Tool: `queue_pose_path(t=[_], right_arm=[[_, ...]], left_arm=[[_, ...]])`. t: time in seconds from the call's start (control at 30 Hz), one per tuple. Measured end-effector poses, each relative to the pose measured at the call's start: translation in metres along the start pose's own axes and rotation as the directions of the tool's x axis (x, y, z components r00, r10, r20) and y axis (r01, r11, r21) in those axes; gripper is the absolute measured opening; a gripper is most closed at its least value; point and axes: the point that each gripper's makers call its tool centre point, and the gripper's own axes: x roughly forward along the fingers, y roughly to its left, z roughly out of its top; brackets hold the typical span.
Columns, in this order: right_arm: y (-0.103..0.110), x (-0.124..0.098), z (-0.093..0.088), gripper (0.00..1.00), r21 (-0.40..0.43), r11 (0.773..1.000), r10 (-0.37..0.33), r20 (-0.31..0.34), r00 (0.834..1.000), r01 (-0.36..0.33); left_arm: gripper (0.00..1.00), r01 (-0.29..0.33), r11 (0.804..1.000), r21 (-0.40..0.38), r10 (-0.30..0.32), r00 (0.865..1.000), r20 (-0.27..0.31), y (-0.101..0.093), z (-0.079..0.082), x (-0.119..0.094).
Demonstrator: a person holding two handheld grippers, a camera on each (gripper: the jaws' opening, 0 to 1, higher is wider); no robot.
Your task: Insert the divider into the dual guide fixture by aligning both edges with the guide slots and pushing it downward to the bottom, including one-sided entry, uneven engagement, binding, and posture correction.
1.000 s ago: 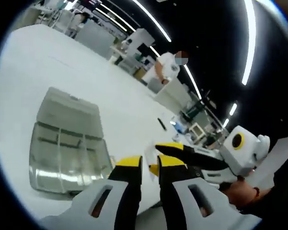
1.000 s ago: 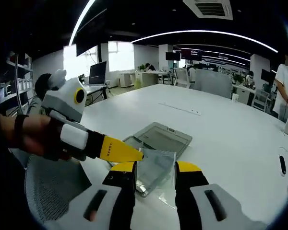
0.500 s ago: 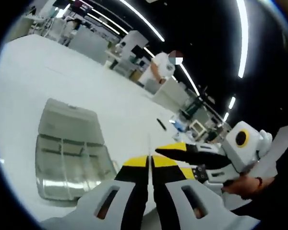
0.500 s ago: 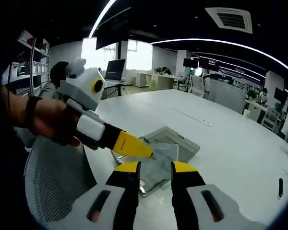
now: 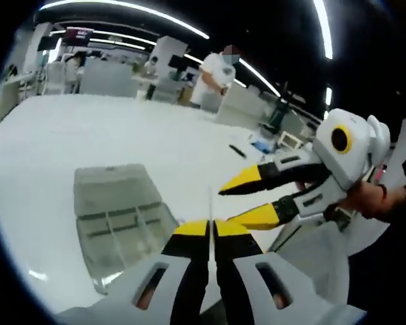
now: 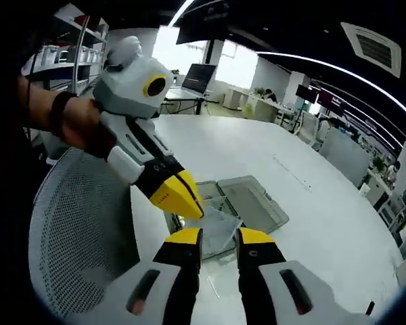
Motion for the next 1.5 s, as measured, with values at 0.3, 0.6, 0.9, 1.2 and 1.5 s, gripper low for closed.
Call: queue_pose_path(t=[0.3, 0.6, 0.9, 1.2, 1.5], right_arm=[[0.017, 0.003, -0.003, 0.12, -0.176, 0.971, 0.156, -0.038, 0.987, -0.16], [0.027, -0.003, 0.008, 0.06, -0.176, 0.952, 0.254, -0.001, 0.967, -0.251], [0.036, -0.003, 0.015, 0.03, -0.197, 0.929, 0.315, -0.026, 0.949, -0.314], [0.044, -0.003, 0.015, 0.0, -0.227, 0.899, 0.365, -0.088, 0.927, -0.376], [0.043, -0.002, 0.02, 0.0, -0.186, 0.904, 0.366, -0.128, 0.922, -0.385]], left_arm=[[0.0, 0.016, 0.99, 0.14, -0.007, 0.998, -0.067, -0.007, -0.012, -0.002], [0.0, 0.059, 0.955, 0.289, -0.048, 0.998, -0.045, -0.016, -0.01, -0.017], [0.0, 0.086, 0.918, 0.388, -0.081, 0.996, -0.029, -0.016, -0.008, -0.031], [0.02, 0.097, 0.917, 0.388, -0.103, 0.995, -0.005, -0.01, -0.006, -0.034], [0.12, 0.083, 0.932, 0.354, -0.101, 0.994, 0.03, -0.006, 0.0, -0.034]])
